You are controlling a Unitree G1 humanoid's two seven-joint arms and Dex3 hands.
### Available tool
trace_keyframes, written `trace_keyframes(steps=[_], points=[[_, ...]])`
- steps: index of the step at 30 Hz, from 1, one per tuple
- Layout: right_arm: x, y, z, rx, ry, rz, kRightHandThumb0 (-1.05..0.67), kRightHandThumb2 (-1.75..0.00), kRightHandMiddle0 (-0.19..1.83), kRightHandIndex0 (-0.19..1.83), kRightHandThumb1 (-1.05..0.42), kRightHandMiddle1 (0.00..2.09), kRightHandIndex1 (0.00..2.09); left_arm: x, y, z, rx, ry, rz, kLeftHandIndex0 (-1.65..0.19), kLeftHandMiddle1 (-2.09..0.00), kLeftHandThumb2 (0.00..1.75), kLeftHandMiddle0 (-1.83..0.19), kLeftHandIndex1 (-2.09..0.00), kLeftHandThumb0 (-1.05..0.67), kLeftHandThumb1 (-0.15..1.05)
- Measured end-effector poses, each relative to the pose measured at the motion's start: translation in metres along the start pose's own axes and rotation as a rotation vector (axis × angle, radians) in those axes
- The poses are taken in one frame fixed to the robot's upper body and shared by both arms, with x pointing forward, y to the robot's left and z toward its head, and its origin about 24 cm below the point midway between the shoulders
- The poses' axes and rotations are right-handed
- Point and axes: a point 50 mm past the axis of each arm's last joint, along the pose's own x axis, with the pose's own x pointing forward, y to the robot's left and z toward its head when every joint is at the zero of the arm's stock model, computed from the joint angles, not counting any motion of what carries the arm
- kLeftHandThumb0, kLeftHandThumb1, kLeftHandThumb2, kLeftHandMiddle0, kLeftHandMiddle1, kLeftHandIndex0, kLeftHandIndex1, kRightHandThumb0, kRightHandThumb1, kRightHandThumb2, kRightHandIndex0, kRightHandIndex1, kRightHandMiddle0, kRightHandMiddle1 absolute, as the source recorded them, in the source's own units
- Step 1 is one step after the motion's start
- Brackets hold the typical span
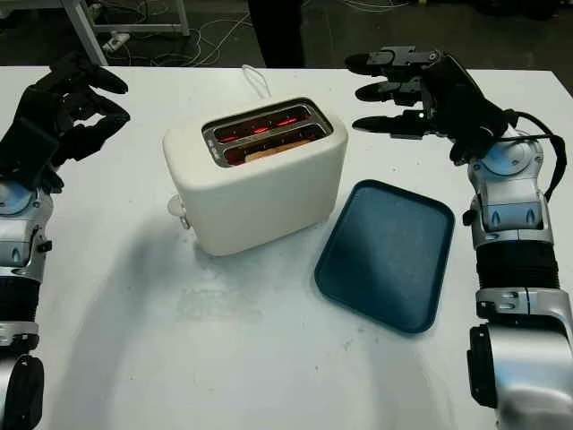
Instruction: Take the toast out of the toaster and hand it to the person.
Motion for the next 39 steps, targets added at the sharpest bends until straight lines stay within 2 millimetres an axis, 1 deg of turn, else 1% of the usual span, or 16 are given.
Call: trace_keyframes(steps=[5, 7, 10, 11, 14, 17, 21, 29, 34, 39], points=[[-0.0001, 0.0003, 0.0007, 0.0, -0.009, 0.007, -0.06, 0.0, 0.77, 0.71, -0.75, 0.08, 0.47, -0.0004, -0.0001, 0.0006, 0.003, -0.01, -0.001, -0.61, -1.21, 0.08, -0.65, -1.14, -1.05, 0.92], [-0.0001, 0.0004, 0.0007, 0.0, -0.01, 0.009, -0.04, 0.0, 0.78, 0.72, -0.75, 0.08, 0.48, -0.0005, -0.0002, 0.0013, 0.005, -0.022, -0.005, -0.63, -1.2, 0.07, -0.67, -1.12, -1.05, 0.92], [-0.0001, 0.0005, 0.0004, 0.003, -0.009, 0.013, 0.03, -0.01, 0.8, 0.74, -0.76, 0.09, 0.5, -0.001, -0.0002, 0.0003, 0.006, -0.026, -0.005, -0.65, -1.19, 0.07, -0.69, -1.1, -1.05, 0.92], [-0.0001, 0.0006, 0.0003, 0.003, -0.009, 0.013, 0.08, -0.01, 0.81, 0.75, -0.77, 0.1, 0.51, -0.0013, -0.0002, -0.0003, 0.008, -0.032, -0.006, -0.66, -1.17, 0.07, -0.69, -1.08, -1.05, 0.92], [-0.0002, 0.0005, 0.0003, 0.002, -0.009, 0.012, 0.13, -0.01, 0.84, 0.77, -0.78, 0.1, 0.53, -0.0023, -0.0003, -0.002, 0.01, -0.048, -0.017, -0.7, -1.1, 0.06, -0.73, -1.0, -1.05, 0.92], [-0.0002, 0.0004, 0.0004, 0.001, -0.01, 0.012, 0.13, -0.02, 0.85, 0.78, -0.79, 0.11, 0.54, -0.0034, 0.0002, -0.0046, 0.002, -0.051, -0.022, -0.75, -1.04, 0.04, -0.78, -0.93, -1.05, 0.92], [-0.0003, 0.0004, 0.0015, -0.007, -0.023, 0.012, 0.09, -0.01, 0.87, 0.79, -0.79, 0.11, 0.56, -0.0042, 0.0022, -0.0061, -0.014, -0.059, -0.027, -0.8, -0.98, 0.01, -0.81, -0.85, -1.05, 0.92], [-0.0011, 0.0003, -0.0004, -0.007, -0.033, 0.015, 0.09, 0.0, 0.88, 0.79, -0.79, 0.11, 0.58, -0.0047, 0.0037, -0.0064, -0.059, -0.07, -0.048, -1.01, -0.75, 0.0, -0.99, -0.56, -1.05, 0.86], [-0.0014, -0.0003, 0.0011, -0.015, -0.047, 0.01, 0.09, 0.0, 0.91, 0.81, -0.78, 0.12, 0.6, -0.0046, 0.0034, -0.0061, -0.061, -0.071, -0.056, -1.08, -0.69, 0.0, -1.06, -0.48, -1.05, 0.87], [-0.0023, -0.0016, -0.0004, -0.016, -0.052, -0.004, 0.09, -0.01, 0.92, 0.8, -0.79, 0.12, 0.62, -0.0051, 0.0039, -0.0054, -0.043, -0.089, -0.052, -1.08, -0.67, 0.02, -1.08, -0.46, -1.05, 0.91]])
